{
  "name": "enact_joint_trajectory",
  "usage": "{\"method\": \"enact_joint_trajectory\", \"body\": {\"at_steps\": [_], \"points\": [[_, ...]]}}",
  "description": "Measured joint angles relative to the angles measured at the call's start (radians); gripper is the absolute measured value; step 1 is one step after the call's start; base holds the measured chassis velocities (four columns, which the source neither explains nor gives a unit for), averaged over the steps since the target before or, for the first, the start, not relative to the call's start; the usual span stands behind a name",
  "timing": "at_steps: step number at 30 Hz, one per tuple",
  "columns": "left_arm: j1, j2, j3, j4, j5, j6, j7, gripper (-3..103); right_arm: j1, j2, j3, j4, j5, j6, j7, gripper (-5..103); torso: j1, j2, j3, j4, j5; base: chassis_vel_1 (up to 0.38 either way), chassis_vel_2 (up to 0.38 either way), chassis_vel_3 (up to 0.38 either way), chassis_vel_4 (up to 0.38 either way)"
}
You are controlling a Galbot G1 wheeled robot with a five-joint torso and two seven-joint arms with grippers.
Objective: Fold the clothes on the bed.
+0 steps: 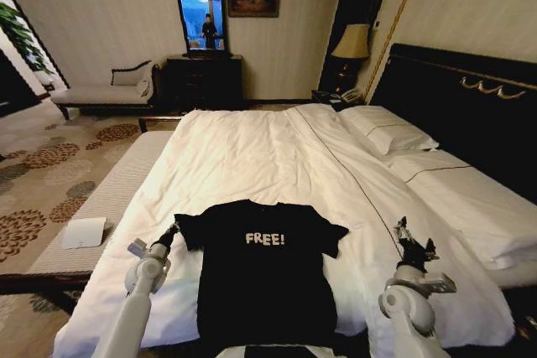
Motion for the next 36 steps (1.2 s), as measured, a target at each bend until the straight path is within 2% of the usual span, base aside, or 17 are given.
{"method": "enact_joint_trajectory", "body": {"at_steps": [3, 8, 9, 10, 11, 12, 13, 15, 16, 18, 19, 22, 23, 28, 29, 30, 36], "points": [[0.000, -0.006, 0.001, 0.005, 0.000, -0.003, -0.002, -3, 0.001, 0.002, -0.006, -0.004, -0.001, 0.000, 0.002, 100, 0.000, 0.000, 0.000, 0.0001, 0.0000, 0.000, 0.000, 0.000, 0.000], [0.025, -0.019, -0.013, -0.006, 0.003, -0.011, -0.027, 14, 0.001, -0.002, -0.022, -0.011, 0.050, -0.012, 0.011, 100, 0.000, 0.000, 0.000, 0.0002, 0.0000, 0.000, 0.000, 0.000, 0.000], [0.032, -0.019, -0.020, -0.012, 0.004, -0.012, -0.033, 19, -0.002, -0.004, -0.024, -0.010, 0.072, -0.021, 0.011, 100, 0.000, 0.000, 0.000, 0.0001, 0.0000, 0.000, 0.000, 0.000, 0.000], [0.041, -0.020, -0.031, -0.020, 0.005, -0.012, -0.040, 19, -0.006, -0.007, -0.026, -0.007, 0.099, -0.032, 0.012, 100, 0.000, 0.000, 0.000, 0.0001, 0.0000, 0.000, 0.000, 0.000, 0.000], [0.063, -0.019, -0.053, -0.041, 0.006, -0.012, -0.049, 30, -0.016, -0.014, -0.031, 0.008, 0.168, -0.063, 0.014, 100, 0.000, 0.000, 0.000, 0.0000, 0.0000, 0.000, 0.000, 0.000, 0.000], [0.063, -0.019, -0.053, -0.041, 0.006, -0.012, -0.049, 30, -0.016, -0.014, -0.031, 0.008, 0.168, -0.063, 0.014, 100, 0.000, 0.000, 0.000, 0.0000, 0.0000, 0.000, 0.000, 0.000, 0.000], [0.082, -0.019, -0.071, -0.060, 0.006, -0.012, -0.054, 35, -0.022, -0.018, -0.035, 0.022, 0.221, -0.084, 0.020, 100, 0.000, 0.000, 0.000, -0.0001, 0.0000, 0.000, 0.000, 0.000, 0.000], [0.096, -0.018, -0.085, -0.075, 0.006, -0.012, -0.058, 35, -0.027, -0.023, -0.039, 0.035, 0.267, -0.102, 0.029, 100, 0.000, 0.000, 0.000, 0.0001, 0.0000, 0.000, 0.000, 0.000, 0.000], [0.134, -0.020, -0.117, -0.125, 0.006, -0.011, -0.068, 40, -0.036, -0.032, -0.048, 0.061, 0.350, -0.149, 0.056, 100, 0.000, 0.000, 0.000, 0.0002, -0.0002, 0.000, 0.000, 0.000, 0.000], [0.200, -0.025, -0.153, -0.216, 0.008, -0.010, -0.073, 51, -0.049, -0.046, -0.064, 0.084, 0.432, -0.207, 0.076, 100, 0.000, 0.000, 0.000, 0.0003, -0.0001, 0.000, 0.000, 0.000, 0.000], [0.239, -0.031, -0.172, -0.270, 0.020, -0.010, -0.072, 57, -0.056, -0.054, -0.071, 0.090, 0.459, -0.239, 0.077, 100, 0.000, 0.000, 0.000, 0.0002, 0.0000, 0.000, 0.000, 0.000, 0.000], [0.304, -0.046, -0.198, -0.357, 0.053, -0.010, -0.064, 62, -0.062, -0.066, -0.090, 0.091, 0.496, -0.281, 0.070, 100, 0.000, 0.000, 0.000, 0.0001, 0.0002, 0.000, 0.000, 0.000, 0.000], [0.363, -0.066, -0.219, -0.422, 0.077, -0.011, -0.059, 73, -0.057, -0.077, -0.114, 0.081, 0.535, -0.297, 0.065, 100, 0.000, 0.000, 0.000, 0.0000, 0.0002, 0.000, 0.000, 0.000, 0.000], [0.444, -0.111, -0.231, -0.512, 0.095, -0.014, -0.055, 84, -0.028, -0.097, -0.165, 0.050, 0.608, -0.304, 0.064, 100, 0.000, 0.000, 0.000, 0.0003, 0.0002, 0.000, 0.000, 0.000, 0.000], [0.467, -0.139, -0.231, -0.543, 0.110, -0.015, -0.054, 94, -0.008, -0.106, -0.194, 0.026, 0.623, -0.306, 0.062, 100, 0.000, 0.000, 0.000, 0.0003, 0.0001, 0.000, 0.000, 0.000, 0.000], [0.475, -0.158, -0.231, -0.562, 0.121, -0.015, -0.054, 98, 0.007, -0.111, -0.211, 0.007, 0.625, -0.307, 0.061, 100, 0.000, 0.000, 0.000, 0.0003, 0.0001, 0.000, 0.000, 0.000, 0.000], [0.482, -0.213, -0.218, -0.624, 0.150, -0.015, -0.065, 100, 0.059, -0.123, -0.258, -0.048, 0.632, -0.305, 0.068, 100, 0.000, 0.000, 0.000, 0.0001, 0.0002, 0.000, 0.000, 0.000, 0.000]]}}
